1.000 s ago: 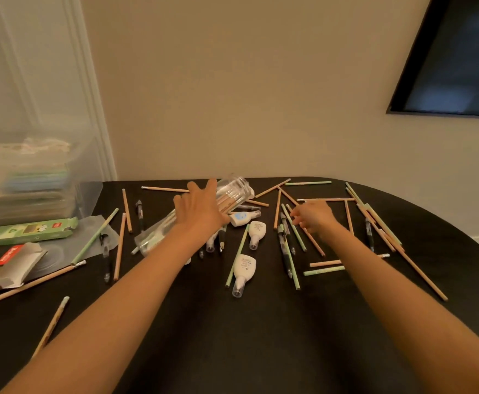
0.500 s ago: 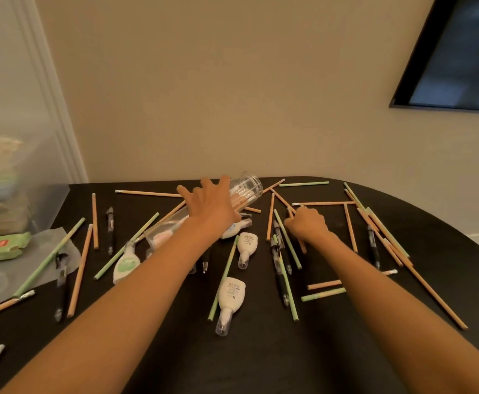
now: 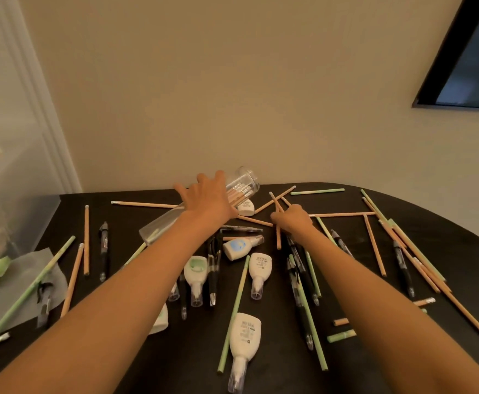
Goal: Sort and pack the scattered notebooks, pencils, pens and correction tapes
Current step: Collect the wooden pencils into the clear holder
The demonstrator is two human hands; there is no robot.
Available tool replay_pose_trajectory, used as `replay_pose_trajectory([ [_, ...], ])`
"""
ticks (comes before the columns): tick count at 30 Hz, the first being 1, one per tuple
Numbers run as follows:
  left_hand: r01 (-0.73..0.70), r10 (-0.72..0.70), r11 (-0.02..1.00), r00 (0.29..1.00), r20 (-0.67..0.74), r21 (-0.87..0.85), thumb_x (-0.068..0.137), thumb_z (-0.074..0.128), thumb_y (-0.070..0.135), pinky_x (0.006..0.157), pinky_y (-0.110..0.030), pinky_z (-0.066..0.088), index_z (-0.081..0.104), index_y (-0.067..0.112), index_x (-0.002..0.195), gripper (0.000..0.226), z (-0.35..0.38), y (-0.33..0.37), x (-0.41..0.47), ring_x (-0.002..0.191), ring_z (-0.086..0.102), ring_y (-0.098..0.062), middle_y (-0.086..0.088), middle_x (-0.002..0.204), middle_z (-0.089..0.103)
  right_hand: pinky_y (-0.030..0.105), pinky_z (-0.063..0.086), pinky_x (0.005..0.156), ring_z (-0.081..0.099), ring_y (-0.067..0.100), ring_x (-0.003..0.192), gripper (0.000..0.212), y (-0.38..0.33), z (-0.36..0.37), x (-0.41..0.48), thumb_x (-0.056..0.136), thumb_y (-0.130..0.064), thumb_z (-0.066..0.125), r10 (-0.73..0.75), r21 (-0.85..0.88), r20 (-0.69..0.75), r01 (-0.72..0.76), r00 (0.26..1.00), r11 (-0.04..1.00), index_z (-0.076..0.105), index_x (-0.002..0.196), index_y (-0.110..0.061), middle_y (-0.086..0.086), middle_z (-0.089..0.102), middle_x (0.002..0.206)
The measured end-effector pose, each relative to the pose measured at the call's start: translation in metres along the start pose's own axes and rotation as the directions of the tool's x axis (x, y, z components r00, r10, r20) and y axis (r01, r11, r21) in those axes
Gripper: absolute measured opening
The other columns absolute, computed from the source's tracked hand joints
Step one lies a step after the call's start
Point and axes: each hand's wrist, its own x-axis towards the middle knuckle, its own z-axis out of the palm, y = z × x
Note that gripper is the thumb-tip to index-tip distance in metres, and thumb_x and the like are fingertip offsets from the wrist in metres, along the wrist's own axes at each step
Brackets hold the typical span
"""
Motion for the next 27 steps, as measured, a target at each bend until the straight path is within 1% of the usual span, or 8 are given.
replay_pose_trajectory([
  [2,-0.015,0.015,1.0,1.0,-0.008,0.005,0.073,0.071,0.045,0.102,-0.051,0.026,0.033,0.022,0.129,0.071,-0.001,0.007,0.007,0.111,0.049,-0.03,-0.01,0.122,0.045,0.035,0.05,0.081,0.061,0.024,0.091,0.036,-0.004,-0.005,0.008,0.093,-0.029,0.047,0.004,0.117,-0.025,-0.001,1.0,0.993,0.053,0.117,-0.004,0.01,0.061,0.094],
  [4,-0.034,0.034,0.999,0.999,-0.024,-0.009,0.073,0.07,0.044,0.101,-0.05,0.026,0.034,0.022,0.129,0.071,0.0,0.012,0.015,0.11,0.05,-0.03,-0.01,0.121,0.045,0.035,0.05,0.077,0.058,0.023,0.08,0.037,-0.006,-0.014,0.017,0.098,-0.029,0.037,0.001,0.123,-0.016,0.001,1.0,0.992,0.053,0.117,-0.002,0.01,0.06,0.085],
  [8,-0.056,0.056,0.998,0.998,-0.028,-0.018,0.072,0.07,0.045,0.101,-0.05,0.028,0.033,0.022,0.131,0.073,0.004,0.02,0.026,0.109,0.05,-0.029,-0.011,0.121,0.045,0.037,0.045,0.084,0.056,0.032,0.107,0.032,0.006,-0.029,0.027,0.096,-0.014,0.046,-0.128,-0.283,-0.154,0.081,0.98,0.956,0.045,0.125,0.0,0.019,0.056,0.119],
  [10,-0.054,0.054,0.999,0.998,-0.02,-0.003,0.073,0.071,0.044,0.1,-0.049,0.028,0.032,0.022,0.131,0.073,0.007,0.02,0.029,0.11,0.049,-0.029,-0.011,0.122,0.045,0.036,0.046,0.084,0.054,0.032,0.11,0.036,0.015,-0.03,0.029,0.093,-0.012,0.051,-0.164,-0.431,-0.135,0.091,0.977,0.898,0.044,0.127,-0.002,0.02,0.052,0.122],
  [12,-0.054,0.054,0.999,0.998,-0.01,0.006,0.073,0.071,0.043,0.1,-0.049,0.028,0.033,0.022,0.131,0.072,0.011,0.019,0.031,0.11,0.049,-0.029,-0.011,0.122,0.045,0.033,0.046,0.082,0.056,0.029,0.106,0.037,0.021,-0.027,0.032,0.093,-0.017,0.053,-0.156,-0.491,-0.068,0.103,0.985,0.865,0.048,0.126,-0.002,0.019,0.051,0.122],
  [19,-0.061,0.061,0.998,0.998,-0.021,0.006,0.071,0.072,0.045,0.098,-0.049,0.029,0.035,0.022,0.129,0.072,0.014,0.023,0.024,0.109,0.051,-0.029,-0.01,0.12,0.046,0.032,0.048,0.079,0.058,0.026,0.097,0.038,0.022,-0.029,0.029,0.088,-0.022,0.061,-0.214,-0.467,-0.029,0.177,0.976,0.866,0.053,0.119,-0.003,0.016,0.053,0.116],
  [23,-0.054,0.054,0.998,0.998,-0.013,0.017,0.072,0.071,0.045,0.096,-0.047,0.03,0.034,0.022,0.128,0.071,0.006,0.021,0.014,0.107,0.051,-0.028,-0.01,0.119,0.046,0.031,0.041,0.066,0.05,0.022,0.075,0.028,0.012,-0.039,0.017,0.094,-0.022,0.049,-0.326,-0.471,-0.128,0.232,0.937,0.851,0.059,0.111,-0.002,0.008,0.052,0.085],
  [27,-0.027,0.027,1.0,1.0,-0.002,-0.01,0.071,0.071,0.046,0.094,-0.044,0.034,0.035,0.021,0.126,0.071,-0.01,0.017,-0.002,0.108,0.05,-0.029,-0.01,0.119,0.046,0.027,0.035,0.057,0.05,0.02,0.067,0.029,-0.009,-0.063,-0.005,0.098,-0.025,0.04,-0.375,-0.324,-0.178,0.306,0.91,0.895,0.06,0.099,-0.004,0.007,0.054,0.076],
])
